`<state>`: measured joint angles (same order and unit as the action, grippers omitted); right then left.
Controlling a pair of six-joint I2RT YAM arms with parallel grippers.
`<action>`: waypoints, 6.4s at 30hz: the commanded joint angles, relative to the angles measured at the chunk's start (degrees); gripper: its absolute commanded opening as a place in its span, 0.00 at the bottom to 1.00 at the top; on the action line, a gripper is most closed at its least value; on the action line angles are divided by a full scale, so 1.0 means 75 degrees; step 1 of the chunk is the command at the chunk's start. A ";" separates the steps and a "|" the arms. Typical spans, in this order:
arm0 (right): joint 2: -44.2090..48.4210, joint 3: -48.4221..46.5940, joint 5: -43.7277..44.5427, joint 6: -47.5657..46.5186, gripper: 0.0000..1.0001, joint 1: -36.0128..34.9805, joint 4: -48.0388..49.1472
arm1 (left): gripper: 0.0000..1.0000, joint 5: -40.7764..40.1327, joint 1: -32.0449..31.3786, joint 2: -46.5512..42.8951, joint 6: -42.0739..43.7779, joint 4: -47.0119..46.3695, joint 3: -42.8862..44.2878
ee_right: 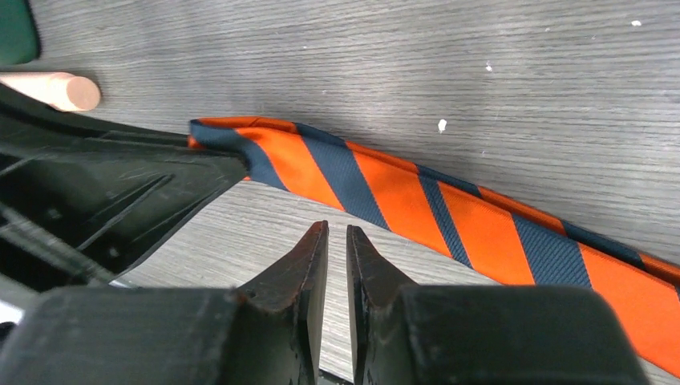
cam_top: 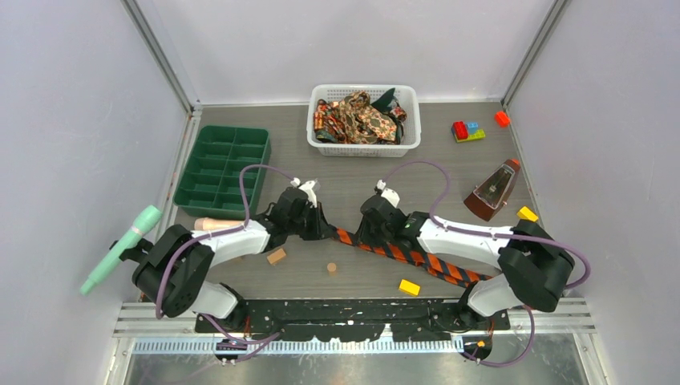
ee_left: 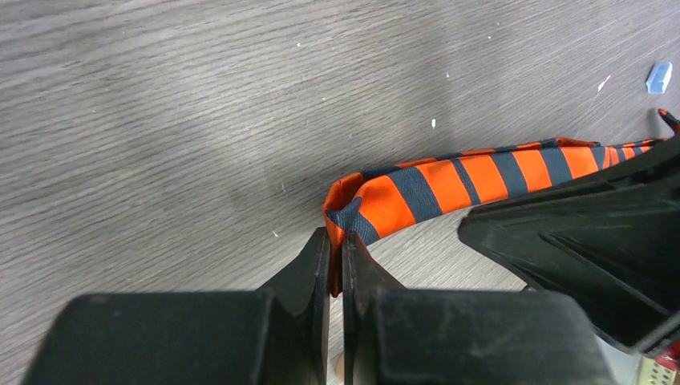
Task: Roll the ties
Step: Roll the tie at the center of the board.
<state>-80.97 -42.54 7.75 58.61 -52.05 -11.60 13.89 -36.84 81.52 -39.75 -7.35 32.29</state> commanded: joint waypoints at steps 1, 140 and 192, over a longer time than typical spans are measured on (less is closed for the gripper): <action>-0.0294 -0.0324 0.0026 0.0040 0.18 -0.0067 0.0417 | 0.00 -0.0449 -0.0095 -0.0398 0.0449 0.0649 0.0366; -0.1596 0.0063 0.0446 0.0365 0.03 -0.0079 0.0608 | 0.49 -0.1047 -0.1098 0.0420 0.1223 0.2705 0.2431; -0.1061 0.0181 0.0263 0.0435 0.03 -0.0081 0.0550 | 0.69 -0.1152 -0.1322 0.1611 0.1040 0.1960 0.2375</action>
<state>-90.61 -42.44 10.17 61.69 -52.31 -4.43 4.69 -46.02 92.18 -31.16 9.89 49.69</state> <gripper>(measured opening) 0.050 0.639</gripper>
